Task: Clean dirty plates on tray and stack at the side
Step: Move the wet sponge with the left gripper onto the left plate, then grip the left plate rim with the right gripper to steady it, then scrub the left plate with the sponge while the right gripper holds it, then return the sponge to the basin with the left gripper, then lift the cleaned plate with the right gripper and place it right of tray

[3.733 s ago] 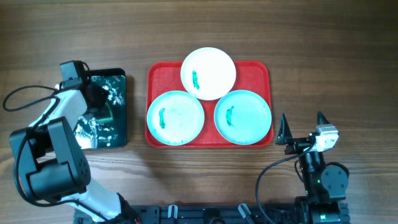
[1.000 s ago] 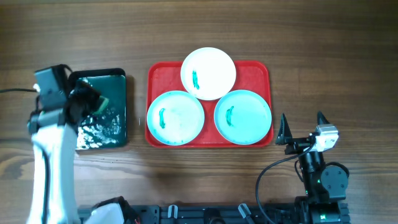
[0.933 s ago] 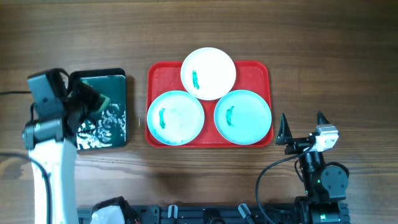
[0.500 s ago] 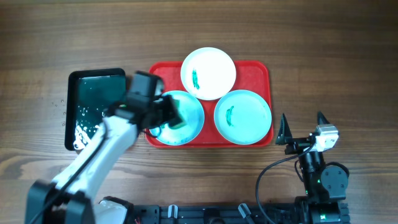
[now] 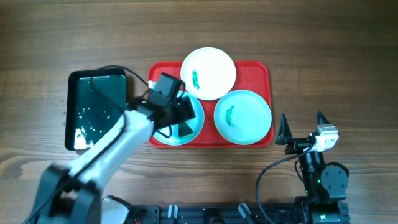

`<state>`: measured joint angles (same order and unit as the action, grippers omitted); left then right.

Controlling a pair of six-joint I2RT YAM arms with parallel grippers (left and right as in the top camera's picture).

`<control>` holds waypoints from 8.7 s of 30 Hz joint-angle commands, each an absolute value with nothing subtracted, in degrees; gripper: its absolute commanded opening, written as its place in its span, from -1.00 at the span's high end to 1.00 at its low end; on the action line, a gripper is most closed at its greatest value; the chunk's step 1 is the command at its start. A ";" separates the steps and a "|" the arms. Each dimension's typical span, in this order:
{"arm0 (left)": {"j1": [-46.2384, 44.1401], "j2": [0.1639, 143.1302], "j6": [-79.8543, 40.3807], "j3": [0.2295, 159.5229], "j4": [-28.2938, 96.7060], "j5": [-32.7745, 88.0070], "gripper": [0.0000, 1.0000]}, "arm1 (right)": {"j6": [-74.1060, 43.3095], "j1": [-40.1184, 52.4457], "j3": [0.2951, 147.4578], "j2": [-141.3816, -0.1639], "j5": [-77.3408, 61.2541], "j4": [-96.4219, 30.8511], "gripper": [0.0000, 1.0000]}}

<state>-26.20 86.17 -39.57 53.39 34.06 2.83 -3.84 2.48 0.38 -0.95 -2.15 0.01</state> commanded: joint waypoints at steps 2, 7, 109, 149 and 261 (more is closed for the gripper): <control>-25.76 76.75 -39.29 55.92 37.82 1.80 -0.70 | -4.58 2.76 0.30 -0.80 -3.07 0.10 -0.99; -27.59 79.31 -39.31 55.70 41.50 1.83 -0.93 | -4.58 2.76 0.30 -0.80 -3.07 0.10 -0.99; -26.52 96.44 -37.39 54.22 32.45 1.15 0.31 | -28.60 32.40 67.77 -116.05 -19.75 -23.29 0.91; -18.63 94.98 -26.13 53.45 30.68 10.39 0.92 | -12.69 32.40 68.14 -116.05 -22.26 -24.80 0.85; 19.57 91.64 -37.80 50.81 25.89 -1.96 -1.00 | -29.76 0.69 71.57 -87.90 -12.73 -37.32 0.91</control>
